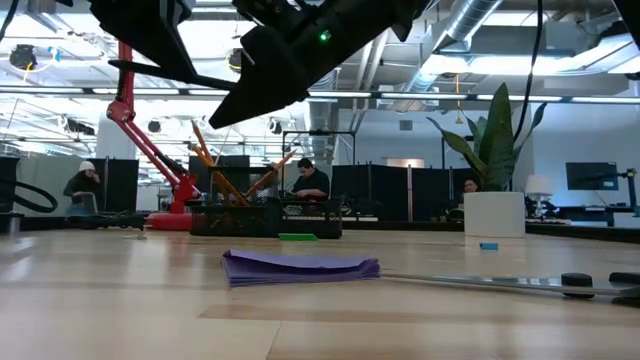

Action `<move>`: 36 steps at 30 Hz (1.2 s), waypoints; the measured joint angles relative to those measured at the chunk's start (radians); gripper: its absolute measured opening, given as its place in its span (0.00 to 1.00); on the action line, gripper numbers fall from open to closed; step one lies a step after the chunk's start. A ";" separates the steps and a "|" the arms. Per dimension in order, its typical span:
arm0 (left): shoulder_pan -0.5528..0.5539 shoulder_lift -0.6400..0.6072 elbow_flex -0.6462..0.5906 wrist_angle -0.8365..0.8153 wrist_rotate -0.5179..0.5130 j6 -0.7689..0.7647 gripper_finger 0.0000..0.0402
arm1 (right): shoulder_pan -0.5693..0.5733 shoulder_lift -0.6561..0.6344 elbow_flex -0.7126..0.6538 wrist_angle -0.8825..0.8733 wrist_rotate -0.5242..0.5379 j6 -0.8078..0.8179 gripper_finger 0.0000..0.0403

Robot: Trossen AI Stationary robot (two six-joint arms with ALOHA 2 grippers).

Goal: Pick and place office supplies into organizer
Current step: Put the black pen into the black desk organizer

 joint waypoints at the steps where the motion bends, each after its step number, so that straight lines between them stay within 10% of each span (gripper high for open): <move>1: 0.001 0.000 0.000 0.000 0.000 0.000 0.04 | 0.000 0.000 0.000 0.008 -0.001 -0.004 0.56; 13: 0.025 0.023 -0.001 -0.004 0.020 0.005 0.04 | 0.017 -0.002 0.000 0.091 -0.026 -0.050 0.54; 26: 0.063 0.049 -0.002 0.013 0.052 0.055 0.04 | 0.022 -0.003 0.000 0.094 -0.037 -0.052 0.18; 36: 0.064 0.049 -0.002 0.019 0.053 0.055 0.04 | 0.023 -0.003 0.000 0.088 -0.009 -0.052 0.30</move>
